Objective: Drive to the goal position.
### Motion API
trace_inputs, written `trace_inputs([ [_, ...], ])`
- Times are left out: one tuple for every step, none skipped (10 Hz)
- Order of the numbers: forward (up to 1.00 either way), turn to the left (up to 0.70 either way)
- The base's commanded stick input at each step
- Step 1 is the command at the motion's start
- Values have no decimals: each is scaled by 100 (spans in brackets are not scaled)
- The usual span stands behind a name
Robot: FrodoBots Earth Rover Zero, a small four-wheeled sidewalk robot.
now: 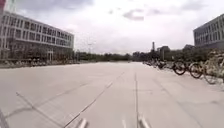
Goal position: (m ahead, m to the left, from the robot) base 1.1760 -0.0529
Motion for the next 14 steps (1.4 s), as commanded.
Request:
trace_inputs([
  [70, 0],
  [70, 0],
  [70, 0],
  [70, 0],
  [70, -2],
  [70, -2],
  [70, -1],
  [70, -1],
  [70, 0],
  [70, 0],
  [70, 0],
  [70, 0],
  [70, 0],
  [70, 0],
])
